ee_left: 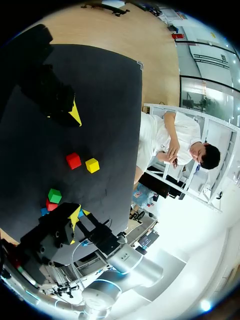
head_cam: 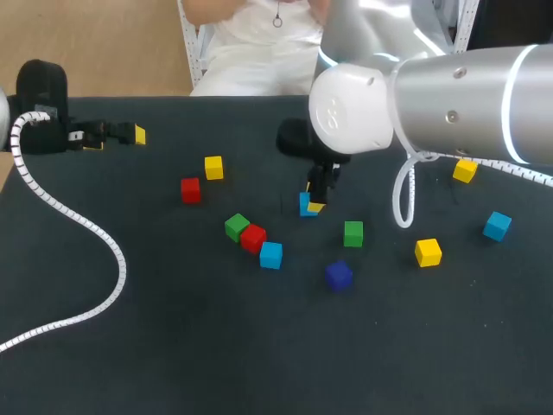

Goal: Place the blue cubes, place green cubes on the blue cubes, place the yellow cubes on the green cubes, then place the red cubes on the yellow cubes, and place purple cube on the red cubes.

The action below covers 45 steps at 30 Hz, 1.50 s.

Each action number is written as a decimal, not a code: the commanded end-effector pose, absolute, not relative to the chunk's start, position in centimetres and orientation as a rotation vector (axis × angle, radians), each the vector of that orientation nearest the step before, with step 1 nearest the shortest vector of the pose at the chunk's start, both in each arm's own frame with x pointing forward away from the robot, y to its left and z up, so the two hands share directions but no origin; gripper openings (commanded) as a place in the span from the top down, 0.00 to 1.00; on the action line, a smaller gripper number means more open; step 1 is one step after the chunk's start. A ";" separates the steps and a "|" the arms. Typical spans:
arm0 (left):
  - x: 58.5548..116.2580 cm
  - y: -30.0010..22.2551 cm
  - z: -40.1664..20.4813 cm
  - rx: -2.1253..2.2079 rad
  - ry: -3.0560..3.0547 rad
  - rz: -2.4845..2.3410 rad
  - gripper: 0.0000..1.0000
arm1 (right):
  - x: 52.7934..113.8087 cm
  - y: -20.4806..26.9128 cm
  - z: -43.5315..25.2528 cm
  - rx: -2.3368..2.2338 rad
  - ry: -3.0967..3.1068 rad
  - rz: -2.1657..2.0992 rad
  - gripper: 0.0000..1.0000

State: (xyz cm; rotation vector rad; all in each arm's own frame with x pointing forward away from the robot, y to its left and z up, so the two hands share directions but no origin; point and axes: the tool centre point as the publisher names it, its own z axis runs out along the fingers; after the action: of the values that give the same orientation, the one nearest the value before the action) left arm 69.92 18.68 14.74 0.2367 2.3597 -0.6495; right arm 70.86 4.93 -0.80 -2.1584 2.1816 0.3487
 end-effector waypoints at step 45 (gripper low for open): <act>70.0 18.5 14.9 0.233 2.370 -0.639 0.00 | 68.6 -2.6 5.2 -1.884 2.119 0.511 0.00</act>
State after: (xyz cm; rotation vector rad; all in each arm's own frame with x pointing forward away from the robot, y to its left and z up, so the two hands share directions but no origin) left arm 69.92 18.67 14.74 0.2368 2.3597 -0.6495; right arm 69.68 -1.28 4.89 -1.9276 2.1403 0.5295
